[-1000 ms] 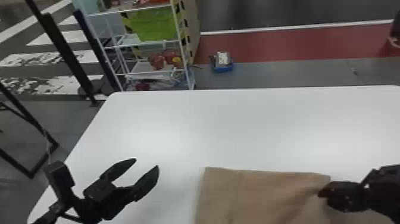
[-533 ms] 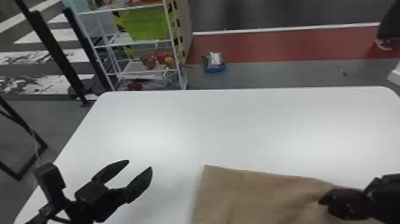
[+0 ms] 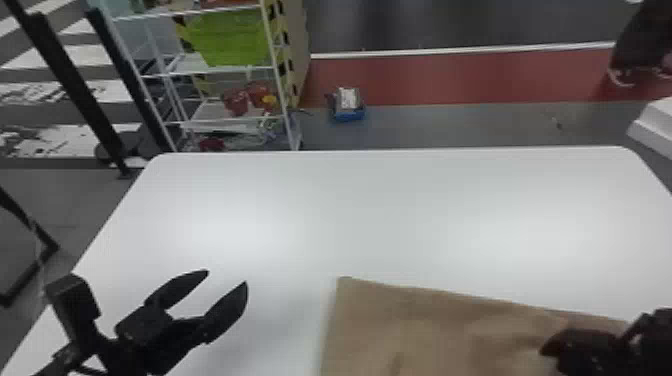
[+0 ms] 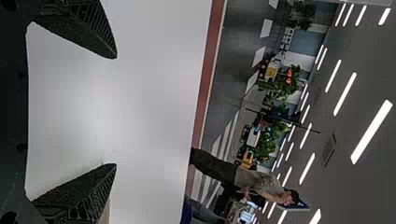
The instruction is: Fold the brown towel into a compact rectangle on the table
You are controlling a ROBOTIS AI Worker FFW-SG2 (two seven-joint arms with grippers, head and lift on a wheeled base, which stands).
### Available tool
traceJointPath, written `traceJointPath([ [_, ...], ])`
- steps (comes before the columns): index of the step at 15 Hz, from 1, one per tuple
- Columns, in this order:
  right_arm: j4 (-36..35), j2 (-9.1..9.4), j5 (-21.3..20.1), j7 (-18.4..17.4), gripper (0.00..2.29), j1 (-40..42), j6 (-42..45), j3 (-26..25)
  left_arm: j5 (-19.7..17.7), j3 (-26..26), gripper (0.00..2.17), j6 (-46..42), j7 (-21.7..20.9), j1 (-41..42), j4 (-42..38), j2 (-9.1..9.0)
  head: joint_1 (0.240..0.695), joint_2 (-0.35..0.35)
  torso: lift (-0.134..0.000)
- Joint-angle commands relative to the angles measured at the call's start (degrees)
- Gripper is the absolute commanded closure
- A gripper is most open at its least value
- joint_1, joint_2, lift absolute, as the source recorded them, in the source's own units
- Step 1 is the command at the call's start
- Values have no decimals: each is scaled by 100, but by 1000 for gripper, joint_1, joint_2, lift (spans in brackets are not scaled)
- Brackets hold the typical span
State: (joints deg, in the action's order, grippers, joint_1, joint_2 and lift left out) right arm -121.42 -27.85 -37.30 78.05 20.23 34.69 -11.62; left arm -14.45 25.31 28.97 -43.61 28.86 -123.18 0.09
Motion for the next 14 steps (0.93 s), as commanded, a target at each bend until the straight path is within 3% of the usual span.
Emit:
traceJointPath([
  [1,-215,25,215,28,1420,-89,-2,-235,65,-88,53,0,11,-4,-4,-24,695,119,-134],
  [4,-470,8,479,28,1420,218,15,-841,83,-158,53,0,28,-39,5,-24,695,100,-134],
  [7,119,52,65,28,1420,491,631,-771,153,-272,49,0,28,-91,57,-24,695,53,-134],
  [9,233,52,48,28,1420,359,666,-798,188,-281,53,0,37,-91,57,-24,695,24,-134],
  [14,-294,61,786,28,1420,447,631,-1685,320,-413,53,35,81,-144,57,-24,695,-14,-134],
])
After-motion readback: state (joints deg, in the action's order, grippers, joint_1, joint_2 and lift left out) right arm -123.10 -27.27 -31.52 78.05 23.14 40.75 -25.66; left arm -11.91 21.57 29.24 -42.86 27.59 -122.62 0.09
